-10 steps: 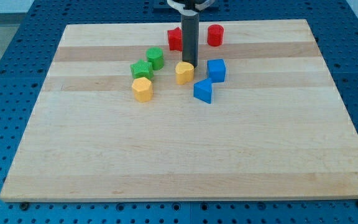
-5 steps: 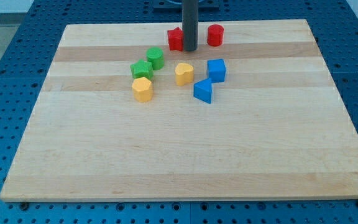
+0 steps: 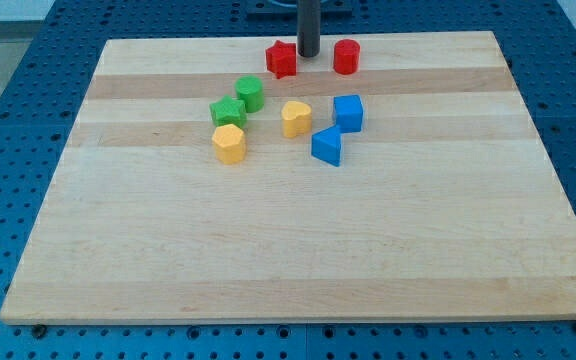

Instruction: Push the red star diagonal bottom left to the green star

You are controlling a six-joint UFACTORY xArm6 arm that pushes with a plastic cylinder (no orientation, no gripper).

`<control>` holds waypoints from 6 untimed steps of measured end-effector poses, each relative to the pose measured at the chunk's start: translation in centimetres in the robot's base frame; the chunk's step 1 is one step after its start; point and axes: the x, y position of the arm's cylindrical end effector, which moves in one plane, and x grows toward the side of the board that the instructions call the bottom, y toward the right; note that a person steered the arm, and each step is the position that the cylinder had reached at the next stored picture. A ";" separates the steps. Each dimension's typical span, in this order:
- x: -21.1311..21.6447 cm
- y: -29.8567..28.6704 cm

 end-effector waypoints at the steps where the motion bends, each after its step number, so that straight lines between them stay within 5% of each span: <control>1: 0.0 -1.7; 6: 2.2 -2.6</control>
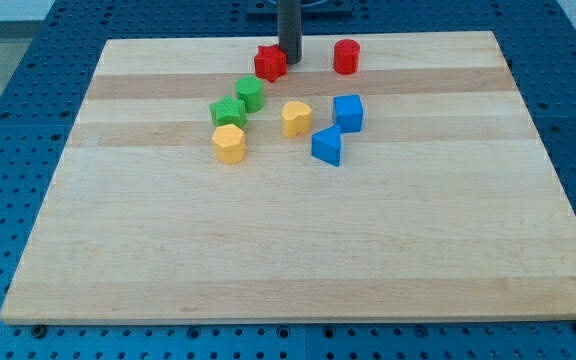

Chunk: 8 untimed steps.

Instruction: Push the red star diagonal bottom left to the green star

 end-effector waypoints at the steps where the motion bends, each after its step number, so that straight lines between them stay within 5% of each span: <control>1: 0.9 -1.6; 5: 4.1 -12.1; 8: 11.0 -18.5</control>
